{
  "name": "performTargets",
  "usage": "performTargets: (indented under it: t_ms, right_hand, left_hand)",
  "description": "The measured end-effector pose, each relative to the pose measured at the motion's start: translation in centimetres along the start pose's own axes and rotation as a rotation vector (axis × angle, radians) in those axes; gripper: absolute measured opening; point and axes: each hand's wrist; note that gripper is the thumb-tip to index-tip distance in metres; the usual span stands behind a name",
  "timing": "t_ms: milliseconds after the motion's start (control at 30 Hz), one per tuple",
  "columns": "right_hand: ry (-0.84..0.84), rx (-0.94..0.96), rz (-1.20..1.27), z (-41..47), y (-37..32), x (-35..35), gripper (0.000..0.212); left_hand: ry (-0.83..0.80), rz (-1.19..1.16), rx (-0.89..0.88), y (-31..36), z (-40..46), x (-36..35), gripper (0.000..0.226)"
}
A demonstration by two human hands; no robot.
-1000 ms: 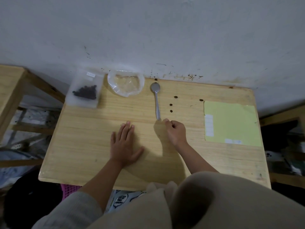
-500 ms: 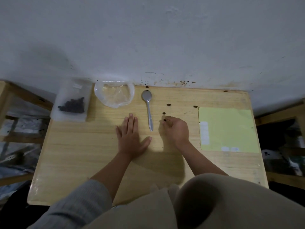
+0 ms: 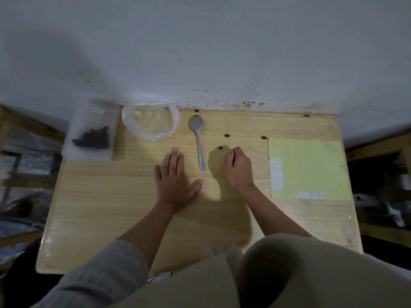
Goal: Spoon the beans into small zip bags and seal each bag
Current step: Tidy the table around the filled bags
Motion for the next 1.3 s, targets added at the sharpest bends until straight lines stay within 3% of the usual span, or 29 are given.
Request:
performTargets:
  t_ms: [333,533,1067,1200,1300]
  right_hand:
    - [-0.197,-0.123,0.094,0.4,0.5,-0.4,0.014]
    - [-0.237,-0.329,0.287,-0.1,0.3,-0.4,0.031]
    - [-0.236,-0.135,0.17,0.4,0.1,-0.4,0.022]
    - [-0.104,-0.183,0.153,0.7,0.1,-0.6,0.023]
    - [-0.011,-0.107,0.079,1.0,0.2,-0.6,0.022]
  left_hand:
    - [0.013,-0.009,0.011,0.2,0.0,0.2,0.1]
    - [0.025,-0.01,0.012,0.2,-0.1,0.3,0.1]
    - [0.029,-0.016,0.003,0.1,0.0,0.2,0.1]
    - [0.025,-0.017,0.003,0.1,0.0,0.1,0.099]
    - [0.023,-0.011,-0.006,0.0,0.0,0.2,0.099]
Point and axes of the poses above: each hand's wrist, its own z-axis towards the middle knuckle, its own x-axis out of the back of the hand, y = z × x, and after that the axes turned 9 degrees about y, right-handed
